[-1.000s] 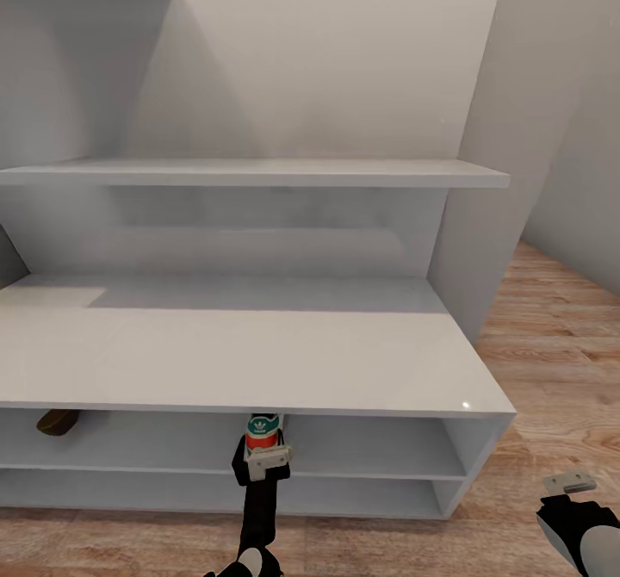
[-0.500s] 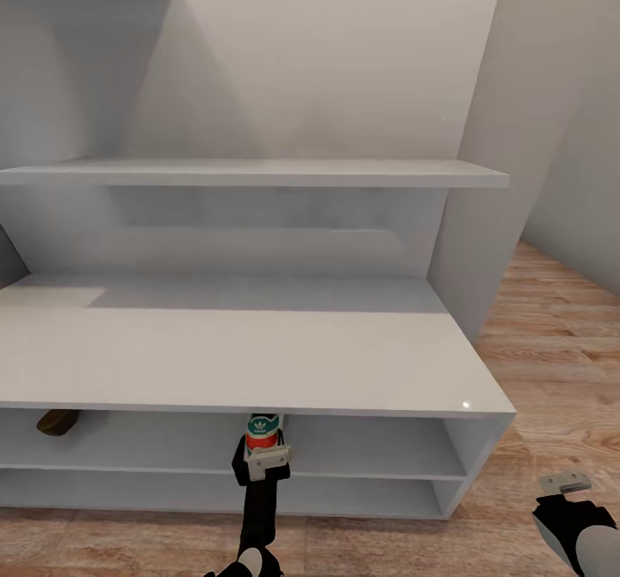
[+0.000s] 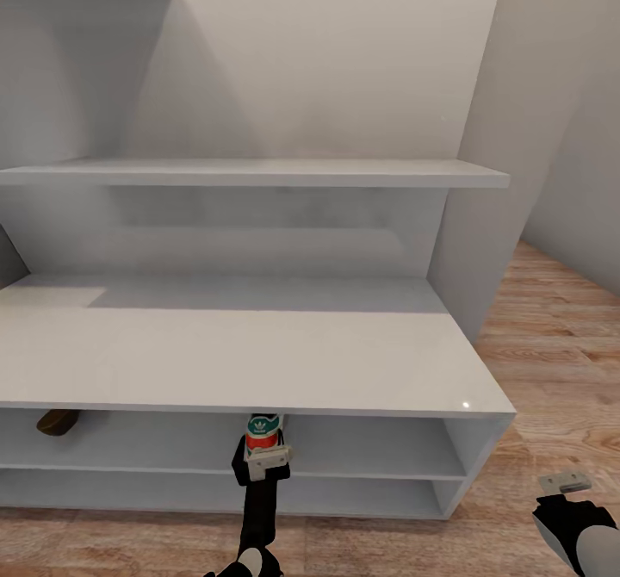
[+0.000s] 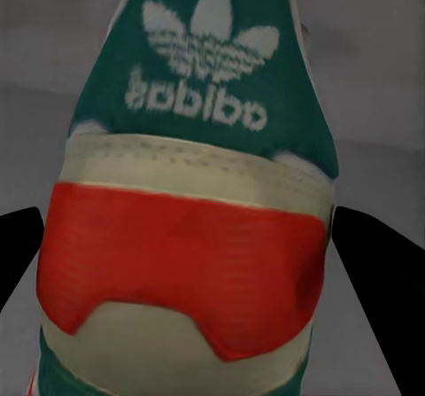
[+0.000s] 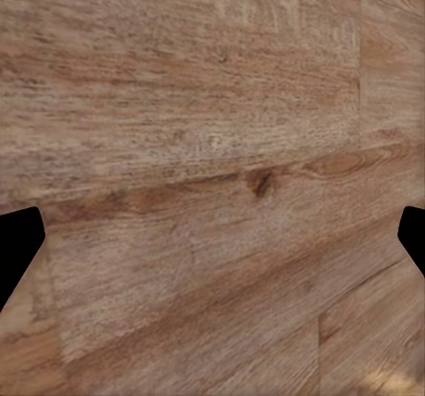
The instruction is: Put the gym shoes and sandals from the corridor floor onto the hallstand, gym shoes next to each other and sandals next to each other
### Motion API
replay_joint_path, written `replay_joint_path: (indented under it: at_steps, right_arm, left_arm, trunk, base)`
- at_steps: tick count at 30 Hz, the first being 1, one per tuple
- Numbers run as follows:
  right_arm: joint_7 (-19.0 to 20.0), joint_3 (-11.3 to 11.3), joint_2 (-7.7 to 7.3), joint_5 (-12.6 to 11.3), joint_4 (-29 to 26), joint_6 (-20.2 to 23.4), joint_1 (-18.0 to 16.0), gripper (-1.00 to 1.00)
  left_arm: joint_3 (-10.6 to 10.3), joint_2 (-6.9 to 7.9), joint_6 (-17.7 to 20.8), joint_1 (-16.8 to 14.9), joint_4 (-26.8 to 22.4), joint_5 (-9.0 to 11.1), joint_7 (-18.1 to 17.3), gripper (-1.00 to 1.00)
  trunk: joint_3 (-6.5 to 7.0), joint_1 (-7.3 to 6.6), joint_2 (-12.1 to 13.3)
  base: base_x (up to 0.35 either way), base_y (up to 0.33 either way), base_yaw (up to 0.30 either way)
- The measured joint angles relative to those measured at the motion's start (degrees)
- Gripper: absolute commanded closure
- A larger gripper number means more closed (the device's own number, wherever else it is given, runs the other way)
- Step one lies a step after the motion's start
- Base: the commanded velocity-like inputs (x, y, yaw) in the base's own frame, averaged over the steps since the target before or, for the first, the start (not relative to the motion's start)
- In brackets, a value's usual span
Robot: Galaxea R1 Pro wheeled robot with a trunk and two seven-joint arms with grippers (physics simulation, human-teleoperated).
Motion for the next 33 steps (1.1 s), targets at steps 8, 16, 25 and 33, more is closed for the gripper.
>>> replay_joint_path:
  at_steps: [8,16,25,33]
  right_arm:
    - [0.2,0.1,-0.59,0.1,0.0,0.1,0.0,-1.00]
    - [0.3,0.2,-2.93,0.2,0.9,0.1,0.0,-1.00]
    - [0.4,0.3,-5.05,0.3,2.6,0.1,0.0,-1.00]
    - [0.4,0.3,-5.07,0.1,3.0,0.1,0.0,-1.00]
  left_arm:
    - [0.1,0.00,0.0,0.0,0.0,0.0,0.0,1.00]
    - [0.1,0.00,0.0,0.0,0.0,0.0,0.0,1.00]
    - [0.1,0.00,0.0,0.0,0.0,0.0,0.0,1.00]
    - [0.1,0.00,0.0,0.0,0.0,0.0,0.0,1.00]
  trunk:
    - [0.00,0.00,0.0]
    - [0.00,0.00,0.0]
    - [0.00,0.00,0.0]
    - [0.00,0.00,0.0]
  base:
    - [0.000,0.000,0.000]
    - [0.000,0.000,0.000]
    - [0.000,0.000,0.000]
    - [0.000,0.000,0.000]
